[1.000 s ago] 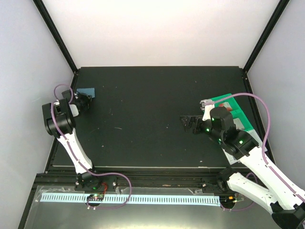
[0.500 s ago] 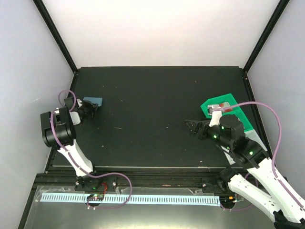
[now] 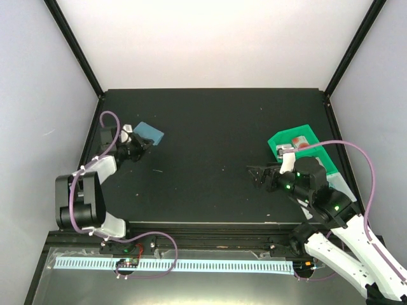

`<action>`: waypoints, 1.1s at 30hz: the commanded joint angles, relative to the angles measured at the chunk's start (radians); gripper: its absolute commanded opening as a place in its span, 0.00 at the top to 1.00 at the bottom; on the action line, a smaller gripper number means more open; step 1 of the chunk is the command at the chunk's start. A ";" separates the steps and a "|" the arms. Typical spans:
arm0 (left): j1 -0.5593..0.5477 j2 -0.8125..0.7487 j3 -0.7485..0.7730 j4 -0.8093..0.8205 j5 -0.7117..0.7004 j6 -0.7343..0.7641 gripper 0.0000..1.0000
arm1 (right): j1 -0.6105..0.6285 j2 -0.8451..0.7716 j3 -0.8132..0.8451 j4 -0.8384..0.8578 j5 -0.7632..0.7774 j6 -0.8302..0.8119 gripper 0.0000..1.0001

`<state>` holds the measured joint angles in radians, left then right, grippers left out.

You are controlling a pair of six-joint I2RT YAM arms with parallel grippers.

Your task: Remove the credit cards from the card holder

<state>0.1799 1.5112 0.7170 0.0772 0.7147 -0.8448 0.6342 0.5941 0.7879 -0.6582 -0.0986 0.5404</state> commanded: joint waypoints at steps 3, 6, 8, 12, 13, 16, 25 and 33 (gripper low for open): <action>-0.131 -0.171 -0.068 -0.149 0.051 0.175 0.98 | 0.007 -0.012 -0.042 0.002 -0.075 0.014 0.03; -0.202 -0.259 -0.119 -0.182 0.051 0.194 0.98 | 0.006 -0.013 -0.071 0.023 -0.110 0.043 0.08; -0.257 -0.312 -0.148 -0.208 0.049 0.215 0.99 | 0.007 -0.012 -0.087 0.039 -0.137 0.055 0.12; -0.366 -0.433 -0.210 -0.221 0.055 0.212 0.98 | 0.006 -0.011 -0.129 0.107 -0.207 0.083 0.27; -0.391 -0.468 -0.225 -0.219 0.056 0.203 0.98 | 0.006 -0.010 -0.142 0.139 -0.230 0.094 0.32; -0.459 -0.570 -0.276 -0.174 0.072 0.139 0.99 | 0.008 -0.001 -0.191 0.245 -0.294 0.144 0.44; -0.616 -0.694 -0.277 -0.158 0.128 0.129 0.98 | 0.022 0.136 -0.275 0.514 -0.388 0.247 0.45; -0.685 -0.702 -0.273 -0.070 0.219 0.087 0.98 | 0.100 0.289 -0.268 0.692 -0.402 0.281 0.33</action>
<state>-0.4767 0.8276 0.4164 -0.0868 0.8593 -0.7334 0.7013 0.8436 0.5144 -0.1219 -0.4713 0.7918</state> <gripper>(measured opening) 0.048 0.661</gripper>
